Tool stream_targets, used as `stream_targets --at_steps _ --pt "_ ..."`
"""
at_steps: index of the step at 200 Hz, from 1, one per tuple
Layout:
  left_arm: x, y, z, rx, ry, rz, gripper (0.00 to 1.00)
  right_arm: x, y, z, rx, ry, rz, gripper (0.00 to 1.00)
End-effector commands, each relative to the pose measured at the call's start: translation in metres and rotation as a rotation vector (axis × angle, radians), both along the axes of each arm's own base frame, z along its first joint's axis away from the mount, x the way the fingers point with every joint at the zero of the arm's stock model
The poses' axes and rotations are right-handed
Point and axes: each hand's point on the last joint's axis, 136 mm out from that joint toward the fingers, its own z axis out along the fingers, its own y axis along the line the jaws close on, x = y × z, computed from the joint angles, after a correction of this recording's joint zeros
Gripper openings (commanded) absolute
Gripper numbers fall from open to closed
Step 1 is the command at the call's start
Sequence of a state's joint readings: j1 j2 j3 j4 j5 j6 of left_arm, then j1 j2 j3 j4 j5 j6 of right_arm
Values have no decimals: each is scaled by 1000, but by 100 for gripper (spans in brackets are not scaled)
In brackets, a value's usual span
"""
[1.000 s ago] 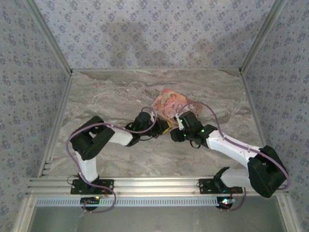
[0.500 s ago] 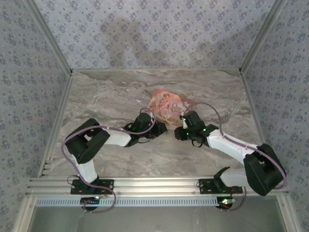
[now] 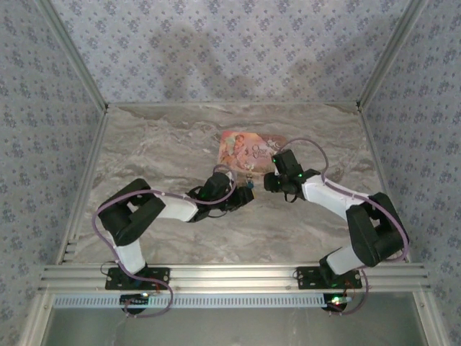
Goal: Unlock a padlock with a key
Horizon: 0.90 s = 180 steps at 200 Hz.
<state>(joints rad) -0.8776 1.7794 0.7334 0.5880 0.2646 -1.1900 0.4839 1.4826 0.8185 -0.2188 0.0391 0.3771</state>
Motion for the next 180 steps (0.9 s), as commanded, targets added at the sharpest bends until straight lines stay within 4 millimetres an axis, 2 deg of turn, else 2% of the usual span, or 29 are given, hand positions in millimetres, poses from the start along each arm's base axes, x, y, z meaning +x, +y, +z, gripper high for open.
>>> stream_targets --at_steps 1,45,62,73,92,135,180 --pt "3 6 18 16 -59 13 36 9 -1 14 -25 -49 0 39" --pt "15 46 48 94 -150 86 46 -19 7 26 -63 -88 56 44" --pt "23 66 61 162 -205 116 51 -30 16 24 -63 -98 90 48" --pt "29 79 72 205 -240 141 57 -35 21 21 -63 -104 107 50" --pt "41 100 85 271 -261 182 61 -40 32 13 -68 -109 134 53" --pt "81 138 98 362 -266 268 62 -34 56 1 -90 -153 156 55" --pt "113 146 96 372 -250 310 62 -17 65 -15 -142 -176 104 56"
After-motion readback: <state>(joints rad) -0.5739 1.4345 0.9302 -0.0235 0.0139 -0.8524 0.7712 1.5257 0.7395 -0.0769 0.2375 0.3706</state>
